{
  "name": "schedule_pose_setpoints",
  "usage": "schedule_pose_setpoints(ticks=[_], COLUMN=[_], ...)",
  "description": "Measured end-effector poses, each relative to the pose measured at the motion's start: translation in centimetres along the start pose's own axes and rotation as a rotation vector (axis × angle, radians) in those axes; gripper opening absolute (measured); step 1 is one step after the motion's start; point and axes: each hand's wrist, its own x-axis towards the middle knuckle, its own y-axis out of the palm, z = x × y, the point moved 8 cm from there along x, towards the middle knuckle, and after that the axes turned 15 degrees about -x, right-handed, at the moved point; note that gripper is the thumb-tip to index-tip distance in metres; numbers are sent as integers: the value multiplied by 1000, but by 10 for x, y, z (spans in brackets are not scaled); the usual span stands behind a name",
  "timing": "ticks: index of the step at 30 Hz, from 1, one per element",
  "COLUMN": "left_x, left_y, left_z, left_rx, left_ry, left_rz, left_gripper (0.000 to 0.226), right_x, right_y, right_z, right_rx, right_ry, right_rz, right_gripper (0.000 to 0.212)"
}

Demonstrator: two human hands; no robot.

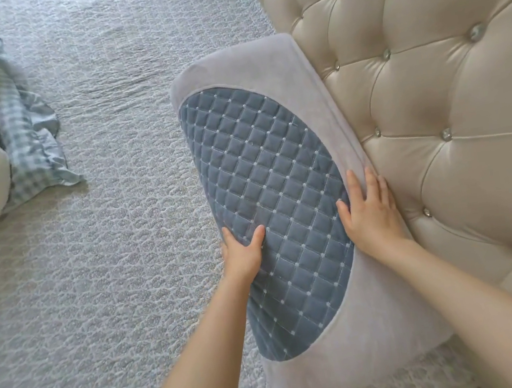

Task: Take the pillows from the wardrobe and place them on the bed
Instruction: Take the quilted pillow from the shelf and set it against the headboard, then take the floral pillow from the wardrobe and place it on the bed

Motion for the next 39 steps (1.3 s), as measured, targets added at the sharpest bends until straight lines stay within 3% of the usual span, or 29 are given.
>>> schedule_pose_setpoints(ticks=[7, 11, 15, 23, 39], left_x=[-68, -121, -183, -287, -517], left_y=[-4, -18, -49, -117, -234], left_z=[-2, -3, -7, 23, 193], left_rx=[187, 213, 107, -53, -320], left_ry=[63, 128, 221, 297, 197], left_rz=[118, 151, 16, -259, -872], left_gripper=[81, 48, 28, 22, 17], right_x=[-55, -110, -166, -237, -440], right_y=[-4, -28, -54, -105, -152], right_z=[3, 16, 33, 74, 206], right_rx=[24, 155, 266, 379, 282], right_ry=[-49, -136, -242, -504, -1230], right_rz=[238, 287, 304, 202, 266], right_gripper=[63, 60, 56, 46, 30])
